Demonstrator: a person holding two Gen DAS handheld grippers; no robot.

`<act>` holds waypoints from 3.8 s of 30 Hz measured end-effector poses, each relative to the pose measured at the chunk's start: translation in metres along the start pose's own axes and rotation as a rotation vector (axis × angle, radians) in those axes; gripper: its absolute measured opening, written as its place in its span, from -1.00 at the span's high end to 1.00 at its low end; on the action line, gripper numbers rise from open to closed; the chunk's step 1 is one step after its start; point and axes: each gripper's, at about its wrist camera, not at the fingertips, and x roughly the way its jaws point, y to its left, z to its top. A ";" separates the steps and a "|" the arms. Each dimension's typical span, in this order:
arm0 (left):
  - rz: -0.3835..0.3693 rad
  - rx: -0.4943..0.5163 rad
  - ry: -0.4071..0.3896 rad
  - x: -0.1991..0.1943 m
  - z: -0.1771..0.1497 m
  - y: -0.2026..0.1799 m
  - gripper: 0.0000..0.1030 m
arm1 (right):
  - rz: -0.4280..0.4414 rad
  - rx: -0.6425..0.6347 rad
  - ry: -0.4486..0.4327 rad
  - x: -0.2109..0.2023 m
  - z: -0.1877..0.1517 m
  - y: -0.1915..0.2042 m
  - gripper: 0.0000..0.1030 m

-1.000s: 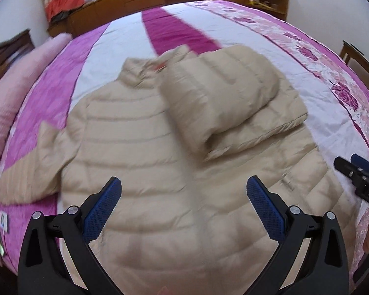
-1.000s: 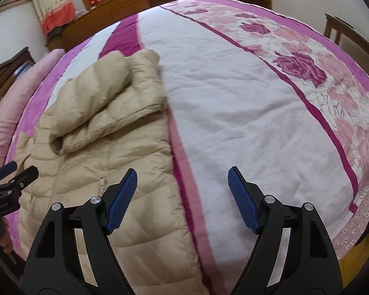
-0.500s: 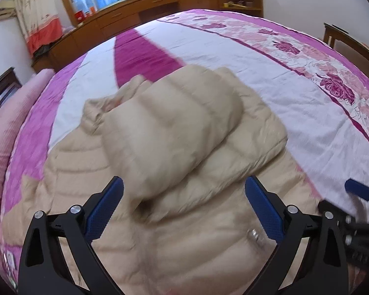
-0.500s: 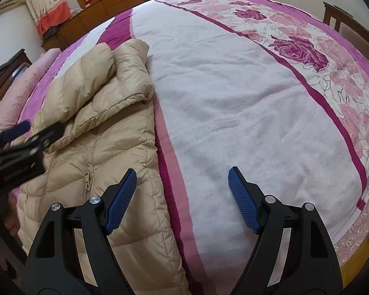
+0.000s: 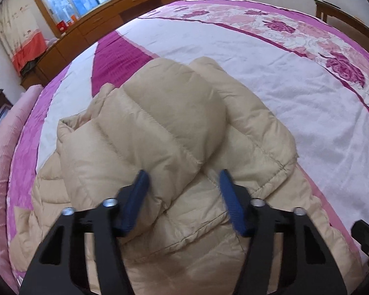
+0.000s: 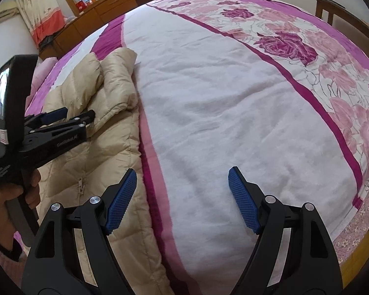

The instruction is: Fold large clothes

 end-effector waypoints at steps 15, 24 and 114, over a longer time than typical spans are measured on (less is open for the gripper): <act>-0.080 -0.175 -0.095 -0.053 -0.008 0.057 0.92 | 0.026 -0.023 -0.014 -0.005 0.004 0.013 -0.48; -0.068 -0.353 -0.151 -0.096 -0.039 0.138 0.92 | 0.047 -0.060 -0.018 -0.006 0.005 0.041 -0.48; 0.209 -0.851 0.092 -0.063 -0.284 0.394 -0.58 | 0.047 -0.199 0.011 -0.052 -0.070 0.143 -0.63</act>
